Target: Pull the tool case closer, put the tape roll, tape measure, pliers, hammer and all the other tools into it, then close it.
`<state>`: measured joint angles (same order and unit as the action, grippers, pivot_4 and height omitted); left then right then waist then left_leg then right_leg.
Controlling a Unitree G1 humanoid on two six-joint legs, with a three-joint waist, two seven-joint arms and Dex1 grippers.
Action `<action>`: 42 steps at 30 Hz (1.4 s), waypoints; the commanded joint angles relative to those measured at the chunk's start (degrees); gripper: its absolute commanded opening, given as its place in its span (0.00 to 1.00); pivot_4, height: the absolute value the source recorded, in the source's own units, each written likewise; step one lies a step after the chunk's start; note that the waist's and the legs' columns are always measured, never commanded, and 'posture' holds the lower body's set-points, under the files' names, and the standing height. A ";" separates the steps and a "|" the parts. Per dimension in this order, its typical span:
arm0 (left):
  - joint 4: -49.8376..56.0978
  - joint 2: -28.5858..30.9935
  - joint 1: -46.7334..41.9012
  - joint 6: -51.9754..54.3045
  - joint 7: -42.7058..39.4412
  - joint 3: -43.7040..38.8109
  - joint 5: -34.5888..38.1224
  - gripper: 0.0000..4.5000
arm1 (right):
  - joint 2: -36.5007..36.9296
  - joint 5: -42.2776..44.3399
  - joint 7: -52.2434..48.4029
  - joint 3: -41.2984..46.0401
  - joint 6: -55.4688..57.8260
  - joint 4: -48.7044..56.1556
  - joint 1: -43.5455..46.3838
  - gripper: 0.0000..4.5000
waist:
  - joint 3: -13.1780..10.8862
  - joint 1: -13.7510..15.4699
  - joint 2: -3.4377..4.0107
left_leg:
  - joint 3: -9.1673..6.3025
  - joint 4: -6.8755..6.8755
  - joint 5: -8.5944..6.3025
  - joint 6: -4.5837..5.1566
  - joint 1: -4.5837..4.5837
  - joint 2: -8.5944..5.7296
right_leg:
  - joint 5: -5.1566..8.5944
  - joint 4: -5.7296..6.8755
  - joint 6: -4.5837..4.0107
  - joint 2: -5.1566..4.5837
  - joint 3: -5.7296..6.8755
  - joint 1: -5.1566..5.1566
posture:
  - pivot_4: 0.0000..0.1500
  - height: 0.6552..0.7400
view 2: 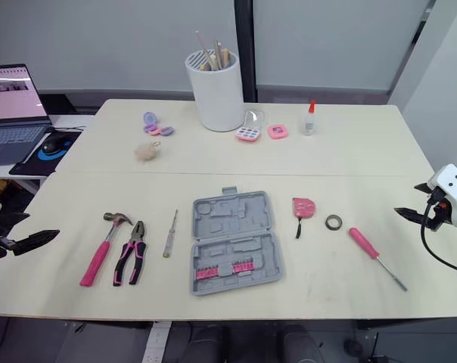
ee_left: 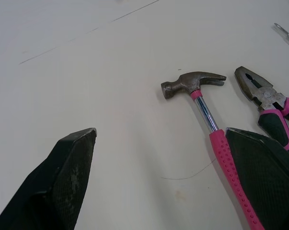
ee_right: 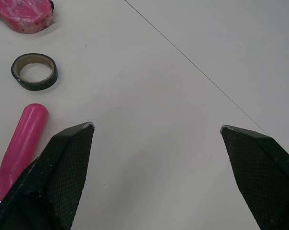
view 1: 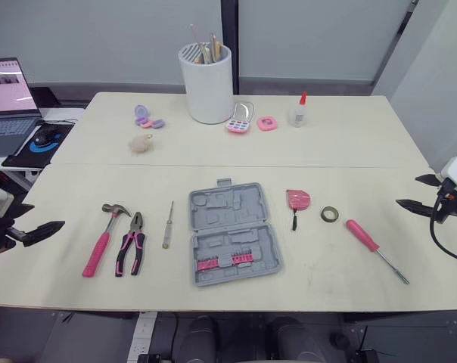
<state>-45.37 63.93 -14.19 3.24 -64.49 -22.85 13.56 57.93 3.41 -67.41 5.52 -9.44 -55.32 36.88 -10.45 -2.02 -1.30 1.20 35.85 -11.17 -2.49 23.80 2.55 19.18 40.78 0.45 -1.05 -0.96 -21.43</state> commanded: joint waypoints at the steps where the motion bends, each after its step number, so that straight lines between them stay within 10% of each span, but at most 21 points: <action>1: -0.46 2.07 -0.13 -1.54 0.03 -0.30 -0.46 0.99 | 1.05 0.73 -0.10 1.10 -0.02 0.84 1.27 1.00 | 0.00 -0.02 0.00 | 0.04 0.00 0.00 0.00 0.00 0.00 | 0.00 0.00 0.00 0.00 0.00 0.00 | 1.00 1.00; 35: -1.75 1.90 -1.81 -0.67 -0.58 -0.72 0.52 0.99 | 0.94 1.45 -0.16 1.47 4.48 7.79 -0.37 1.00 | 0.00 -0.01 -0.01 | 0.40 0.02 0.00 0.00 -0.01 0.04 | 0.00 0.09 0.00 0.01 -0.04 -0.10 | 1.00 1.00; 42: 11.24 1.25 2.86 4.93 -4.04 -2.62 4.88 0.91 | -1.43 1.84 -1.34 -0.83 8.83 21.05 -3.20 0.96 | 0.00 -0.14 -0.01 | 0.40 0.02 0.00 0.00 0.02 0.08 | 0.00 0.10 0.00 0.01 -0.06 -0.14 | 1.00 1.00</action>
<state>-39.32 63.92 -11.48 6.35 -67.69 -23.01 16.06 56.78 4.04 -68.46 5.06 -1.82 -39.19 33.71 -10.45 -2.16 -1.31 1.58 35.88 -11.17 -2.50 23.82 2.63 19.18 40.89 0.45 -1.04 -1.04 -21.57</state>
